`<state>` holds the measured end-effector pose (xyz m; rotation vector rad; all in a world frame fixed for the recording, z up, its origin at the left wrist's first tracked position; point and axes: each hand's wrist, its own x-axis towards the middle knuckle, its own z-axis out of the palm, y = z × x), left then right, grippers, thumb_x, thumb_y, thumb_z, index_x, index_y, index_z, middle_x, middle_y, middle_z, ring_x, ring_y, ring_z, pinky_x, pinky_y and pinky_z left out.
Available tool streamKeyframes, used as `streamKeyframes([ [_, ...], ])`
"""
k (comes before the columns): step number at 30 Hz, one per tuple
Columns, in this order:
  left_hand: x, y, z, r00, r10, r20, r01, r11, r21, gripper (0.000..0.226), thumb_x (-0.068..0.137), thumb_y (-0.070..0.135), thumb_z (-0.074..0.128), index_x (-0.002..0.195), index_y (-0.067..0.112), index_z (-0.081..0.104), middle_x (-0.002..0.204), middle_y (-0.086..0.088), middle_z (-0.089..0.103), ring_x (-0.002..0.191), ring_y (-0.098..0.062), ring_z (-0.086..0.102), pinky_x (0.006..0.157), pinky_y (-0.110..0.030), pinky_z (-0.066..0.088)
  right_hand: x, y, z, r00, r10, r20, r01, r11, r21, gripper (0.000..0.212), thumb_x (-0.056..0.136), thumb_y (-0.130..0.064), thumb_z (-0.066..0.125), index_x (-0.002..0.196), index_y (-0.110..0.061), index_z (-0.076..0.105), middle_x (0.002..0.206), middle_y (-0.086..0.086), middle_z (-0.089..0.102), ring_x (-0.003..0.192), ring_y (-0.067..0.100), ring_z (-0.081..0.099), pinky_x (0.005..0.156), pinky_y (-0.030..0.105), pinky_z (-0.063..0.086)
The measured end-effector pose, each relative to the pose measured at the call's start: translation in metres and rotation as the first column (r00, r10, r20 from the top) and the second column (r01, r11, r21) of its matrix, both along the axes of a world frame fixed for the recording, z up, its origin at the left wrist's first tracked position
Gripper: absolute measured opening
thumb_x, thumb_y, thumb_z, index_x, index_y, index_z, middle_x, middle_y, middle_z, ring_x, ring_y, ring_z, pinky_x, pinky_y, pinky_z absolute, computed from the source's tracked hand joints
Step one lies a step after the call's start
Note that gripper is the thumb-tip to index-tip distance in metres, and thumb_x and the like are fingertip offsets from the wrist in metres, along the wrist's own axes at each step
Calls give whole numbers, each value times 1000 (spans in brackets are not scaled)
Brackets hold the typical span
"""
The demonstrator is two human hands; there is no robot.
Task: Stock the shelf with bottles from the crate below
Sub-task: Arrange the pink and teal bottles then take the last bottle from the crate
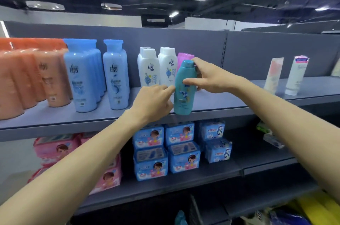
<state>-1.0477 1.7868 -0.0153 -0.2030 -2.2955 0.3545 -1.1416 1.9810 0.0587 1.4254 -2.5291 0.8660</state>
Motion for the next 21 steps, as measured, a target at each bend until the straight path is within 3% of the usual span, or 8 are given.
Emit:
streamKeyframes([
  [5, -20, 5, 5, 1000, -8, -8, 8, 1000, 22, 14, 79, 19, 53, 91, 13, 54, 71, -2, 58, 65, -30, 56, 46, -27, 24, -23, 8, 9, 997, -78, -17, 79, 995, 56, 36, 96, -34, 63, 120, -17, 42, 113, 0, 62, 83, 7, 63, 66, 25, 53],
  [9, -37, 6, -4, 999, -33, 25, 33, 999, 20, 17, 78, 19, 54, 94, 13, 55, 72, -3, 59, 67, -31, 57, 47, -29, 33, -46, 20, 8, 985, -170, 23, 167, 982, 85, 38, 96, -34, 63, 123, -17, 42, 110, 2, 64, 84, 20, 67, 76, 40, 58],
  [15, -69, 14, -7, 998, -45, 50, 44, 999, 14, 14, 79, 21, 54, 91, 14, 51, 71, -1, 56, 66, -29, 57, 46, -29, 31, -78, 40, 11, 971, -237, 41, 232, 968, 100, 39, 96, -33, 62, 124, -17, 41, 109, 2, 64, 84, 20, 67, 76, 38, 58],
  [21, -103, 31, -2, 996, -41, 81, 38, 999, 35, 17, 82, 25, 50, 96, 16, 49, 75, 2, 56, 70, -26, 55, 51, -32, 43, -113, 52, 13, 956, -276, 102, 269, 960, 78, 38, 94, -30, 63, 123, -16, 42, 113, 4, 63, 91, 24, 68, 76, 38, 59],
])
